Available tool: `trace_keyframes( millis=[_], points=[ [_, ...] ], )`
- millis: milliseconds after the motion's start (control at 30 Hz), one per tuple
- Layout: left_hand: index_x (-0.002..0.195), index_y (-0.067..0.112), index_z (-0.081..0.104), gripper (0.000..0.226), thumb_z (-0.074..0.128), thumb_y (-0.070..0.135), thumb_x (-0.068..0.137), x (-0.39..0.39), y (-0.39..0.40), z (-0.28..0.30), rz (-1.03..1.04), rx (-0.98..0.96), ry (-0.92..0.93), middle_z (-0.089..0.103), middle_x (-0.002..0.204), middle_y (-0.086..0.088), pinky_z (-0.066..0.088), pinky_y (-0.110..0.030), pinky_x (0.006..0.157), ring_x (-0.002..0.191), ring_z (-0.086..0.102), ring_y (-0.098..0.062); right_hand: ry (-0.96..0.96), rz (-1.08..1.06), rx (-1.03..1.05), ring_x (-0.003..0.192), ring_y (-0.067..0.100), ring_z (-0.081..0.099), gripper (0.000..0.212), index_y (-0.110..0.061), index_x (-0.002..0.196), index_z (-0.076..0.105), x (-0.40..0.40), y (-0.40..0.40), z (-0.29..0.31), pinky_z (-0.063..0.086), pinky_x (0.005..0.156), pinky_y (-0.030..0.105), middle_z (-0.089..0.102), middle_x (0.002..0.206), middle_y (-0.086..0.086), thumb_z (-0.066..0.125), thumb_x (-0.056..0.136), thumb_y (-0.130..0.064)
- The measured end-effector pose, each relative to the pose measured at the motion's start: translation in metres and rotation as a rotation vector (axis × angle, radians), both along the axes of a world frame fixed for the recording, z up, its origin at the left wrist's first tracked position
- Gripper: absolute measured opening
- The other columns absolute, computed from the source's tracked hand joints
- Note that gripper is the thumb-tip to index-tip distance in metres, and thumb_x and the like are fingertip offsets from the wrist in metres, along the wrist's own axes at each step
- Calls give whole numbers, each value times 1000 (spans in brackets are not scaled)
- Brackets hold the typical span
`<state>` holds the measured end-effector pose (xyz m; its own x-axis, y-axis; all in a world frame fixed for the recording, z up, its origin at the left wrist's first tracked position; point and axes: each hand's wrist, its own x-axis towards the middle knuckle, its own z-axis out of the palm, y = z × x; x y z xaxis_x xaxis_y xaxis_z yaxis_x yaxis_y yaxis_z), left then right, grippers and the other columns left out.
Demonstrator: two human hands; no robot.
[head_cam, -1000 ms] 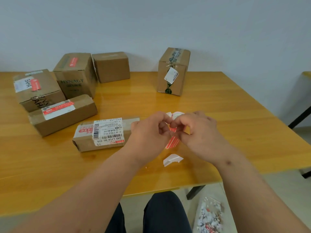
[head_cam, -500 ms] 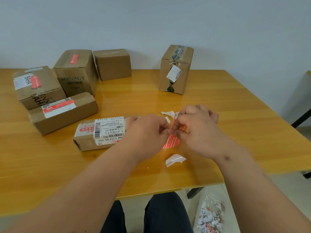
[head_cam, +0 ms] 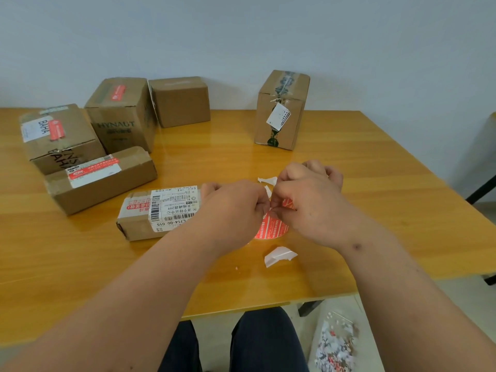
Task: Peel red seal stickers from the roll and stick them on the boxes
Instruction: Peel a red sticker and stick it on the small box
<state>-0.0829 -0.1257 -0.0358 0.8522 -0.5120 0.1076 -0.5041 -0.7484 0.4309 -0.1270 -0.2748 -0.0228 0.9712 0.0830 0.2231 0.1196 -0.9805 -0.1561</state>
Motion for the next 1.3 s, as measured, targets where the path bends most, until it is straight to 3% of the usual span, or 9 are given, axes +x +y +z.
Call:
trace_keyframes(
  millis=[533, 733, 900, 1067, 1167, 1300],
  points=[
    [65, 26, 50, 34, 48, 27, 99, 8, 0, 6, 24, -78, 158, 49, 62, 7, 28, -28, 78, 61, 44, -7, -171, 74, 114, 96, 16, 41, 12, -24, 65, 64, 4, -3, -11, 14, 83, 34, 48, 86, -19, 72, 74, -25],
    [75, 23, 56, 26, 50, 31, 99, 13, 3, 8, -21, -119, 259, 51, 61, 8, 30, -32, 74, 56, 44, -10, -36, 13, 92, 108, 9, 34, 14, -32, 79, 66, 5, -6, 0, 14, 94, 36, 50, 101, -18, 77, 74, -39],
    [85, 21, 62, 25, 50, 38, 99, 17, 3, 11, -36, -153, 278, 55, 66, 7, 46, -38, 84, 63, 51, -14, -50, -20, 48, 112, 12, 32, 15, -28, 89, 72, 9, -8, 1, 14, 96, 38, 48, 100, -18, 72, 79, -40],
    [92, 31, 65, 17, 58, 46, 91, 14, 9, 16, -28, -140, 212, 63, 78, 8, 39, -36, 91, 74, 57, -6, -57, -28, 92, 112, 12, 33, 13, -28, 79, 72, 10, -8, 2, 16, 99, 41, 50, 98, -16, 72, 81, -41],
    [79, 22, 63, 26, 55, 41, 95, 15, 8, 16, -18, -28, 130, 63, 73, -1, 35, -36, 89, 74, 57, -13, -46, -17, 103, 113, 13, 33, 12, -28, 78, 71, 9, -8, 3, 16, 98, 41, 49, 98, -17, 74, 79, -39],
    [73, 19, 61, 35, 53, 44, 96, 14, 5, 12, -15, -75, 161, 54, 60, 4, 33, -32, 80, 62, 54, -11, -6, -25, 94, 114, 12, 31, 16, -29, 79, 71, 9, -8, 5, 15, 100, 41, 50, 99, -16, 75, 75, -43]
  ],
)
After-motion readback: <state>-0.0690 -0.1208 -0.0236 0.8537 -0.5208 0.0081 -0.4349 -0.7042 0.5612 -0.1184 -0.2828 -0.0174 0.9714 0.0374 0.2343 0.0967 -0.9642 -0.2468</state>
